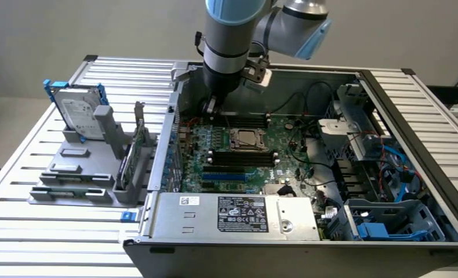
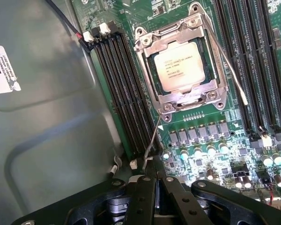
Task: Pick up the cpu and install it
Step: 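Close the cpu cover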
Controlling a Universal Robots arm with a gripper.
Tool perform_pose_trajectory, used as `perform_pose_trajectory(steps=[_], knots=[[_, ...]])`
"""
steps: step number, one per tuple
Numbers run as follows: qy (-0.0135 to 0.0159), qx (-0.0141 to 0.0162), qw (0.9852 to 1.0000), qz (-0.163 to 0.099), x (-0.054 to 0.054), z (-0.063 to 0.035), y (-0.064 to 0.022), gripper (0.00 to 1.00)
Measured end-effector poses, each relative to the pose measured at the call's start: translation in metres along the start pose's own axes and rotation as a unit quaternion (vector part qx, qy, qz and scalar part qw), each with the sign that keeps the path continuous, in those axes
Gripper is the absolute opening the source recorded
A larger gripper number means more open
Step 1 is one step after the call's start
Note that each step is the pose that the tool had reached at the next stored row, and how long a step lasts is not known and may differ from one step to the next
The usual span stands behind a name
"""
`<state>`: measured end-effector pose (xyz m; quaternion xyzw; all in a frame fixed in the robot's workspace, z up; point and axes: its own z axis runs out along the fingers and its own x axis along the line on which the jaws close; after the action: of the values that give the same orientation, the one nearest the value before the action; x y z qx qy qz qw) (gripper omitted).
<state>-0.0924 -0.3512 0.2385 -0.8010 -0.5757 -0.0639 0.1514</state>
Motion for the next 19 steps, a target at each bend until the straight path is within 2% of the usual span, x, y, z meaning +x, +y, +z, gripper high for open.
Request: perform_pose_trajectory(steps=[3,5,7,8,11,19], knots=[[-0.0031,-0.0013,1.0,0.0,0.0016,0.0015,-0.0001,0.11],[-0.003,-0.0028,1.0,0.0,0.0015,0.002,-0.0001,0.11],[-0.0017,-0.007,1.0,-0.002,0.0016,0.0021,0.0001,0.11],[-0.0006,-0.0103,0.9999,-0.002,0.0017,0.0021,0.0003,0.11],[0.0044,-0.0254,0.9997,-0.006,0.0018,0.0021,0.0006,0.11],[0.0196,-0.0705,0.9973,-0.007,0.0021,0.0021,0.0015,0.11]])
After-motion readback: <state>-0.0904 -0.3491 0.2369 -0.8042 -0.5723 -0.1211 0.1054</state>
